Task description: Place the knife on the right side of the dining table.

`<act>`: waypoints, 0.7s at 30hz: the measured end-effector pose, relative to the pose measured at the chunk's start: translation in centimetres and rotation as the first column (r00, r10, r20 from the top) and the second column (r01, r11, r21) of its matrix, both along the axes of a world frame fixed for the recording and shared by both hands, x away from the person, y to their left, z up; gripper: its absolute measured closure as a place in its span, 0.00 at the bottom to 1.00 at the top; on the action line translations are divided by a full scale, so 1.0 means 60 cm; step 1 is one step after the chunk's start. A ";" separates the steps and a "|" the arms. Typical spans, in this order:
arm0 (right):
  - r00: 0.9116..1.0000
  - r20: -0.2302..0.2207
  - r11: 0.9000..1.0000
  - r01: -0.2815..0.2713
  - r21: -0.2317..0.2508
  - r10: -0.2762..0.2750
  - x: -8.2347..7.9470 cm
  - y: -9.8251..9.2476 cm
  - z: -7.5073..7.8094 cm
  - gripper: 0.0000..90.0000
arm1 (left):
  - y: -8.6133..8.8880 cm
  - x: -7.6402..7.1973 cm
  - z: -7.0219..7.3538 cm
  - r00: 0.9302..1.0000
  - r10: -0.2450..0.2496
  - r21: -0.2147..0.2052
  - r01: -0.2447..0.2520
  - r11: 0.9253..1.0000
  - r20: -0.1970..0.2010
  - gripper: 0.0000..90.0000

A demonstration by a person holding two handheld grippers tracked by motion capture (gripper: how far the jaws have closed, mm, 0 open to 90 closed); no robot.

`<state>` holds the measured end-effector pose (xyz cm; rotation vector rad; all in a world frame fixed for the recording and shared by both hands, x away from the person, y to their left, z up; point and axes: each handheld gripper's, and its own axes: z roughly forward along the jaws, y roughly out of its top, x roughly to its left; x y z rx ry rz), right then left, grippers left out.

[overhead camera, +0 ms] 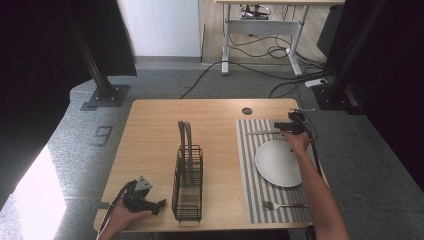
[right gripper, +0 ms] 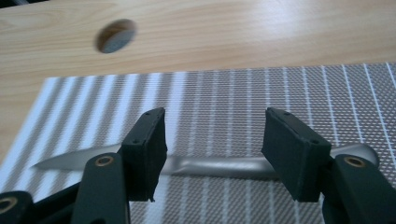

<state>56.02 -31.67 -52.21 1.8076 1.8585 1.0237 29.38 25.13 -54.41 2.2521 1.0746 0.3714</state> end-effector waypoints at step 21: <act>0.939 0.177 0.948 -0.310 0.072 0.293 -0.215 0.113 0.099 0.42 | -0.001 0.001 0.001 1.000 -0.004 0.006 0.004 1.000 -0.007 0.03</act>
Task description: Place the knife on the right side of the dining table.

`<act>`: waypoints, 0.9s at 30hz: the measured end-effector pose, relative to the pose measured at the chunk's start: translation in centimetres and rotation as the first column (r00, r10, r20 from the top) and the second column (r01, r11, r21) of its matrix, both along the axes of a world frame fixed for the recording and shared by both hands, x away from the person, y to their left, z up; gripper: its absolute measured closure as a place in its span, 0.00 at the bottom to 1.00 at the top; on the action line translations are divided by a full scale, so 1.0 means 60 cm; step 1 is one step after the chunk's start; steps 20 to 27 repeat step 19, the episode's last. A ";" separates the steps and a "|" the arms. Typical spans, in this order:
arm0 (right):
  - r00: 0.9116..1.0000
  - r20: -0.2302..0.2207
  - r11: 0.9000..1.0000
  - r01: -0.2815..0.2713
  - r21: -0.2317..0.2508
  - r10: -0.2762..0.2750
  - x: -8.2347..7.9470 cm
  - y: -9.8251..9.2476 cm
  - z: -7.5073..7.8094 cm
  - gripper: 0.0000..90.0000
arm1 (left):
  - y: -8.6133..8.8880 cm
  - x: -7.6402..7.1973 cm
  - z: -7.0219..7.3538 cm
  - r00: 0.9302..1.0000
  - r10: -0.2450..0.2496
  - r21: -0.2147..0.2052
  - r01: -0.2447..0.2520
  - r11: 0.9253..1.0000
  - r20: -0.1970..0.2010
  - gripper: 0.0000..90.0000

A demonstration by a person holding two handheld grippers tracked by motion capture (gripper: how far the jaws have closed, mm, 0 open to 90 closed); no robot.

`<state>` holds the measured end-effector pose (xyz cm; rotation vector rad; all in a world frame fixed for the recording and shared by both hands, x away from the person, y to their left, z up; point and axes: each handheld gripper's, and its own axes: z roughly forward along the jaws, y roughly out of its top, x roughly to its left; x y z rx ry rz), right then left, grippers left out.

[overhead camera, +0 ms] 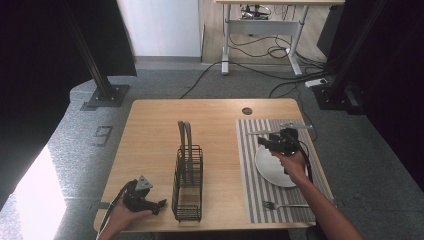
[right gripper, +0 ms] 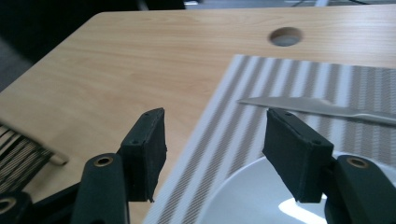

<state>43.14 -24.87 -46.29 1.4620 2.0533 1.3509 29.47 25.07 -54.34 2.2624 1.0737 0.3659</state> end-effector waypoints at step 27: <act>0.984 0.029 0.984 -0.174 -0.027 0.175 -0.109 0.085 -0.030 0.40 | 0.000 -0.002 0.001 1.000 0.002 0.002 -0.002 1.000 -0.002 0.03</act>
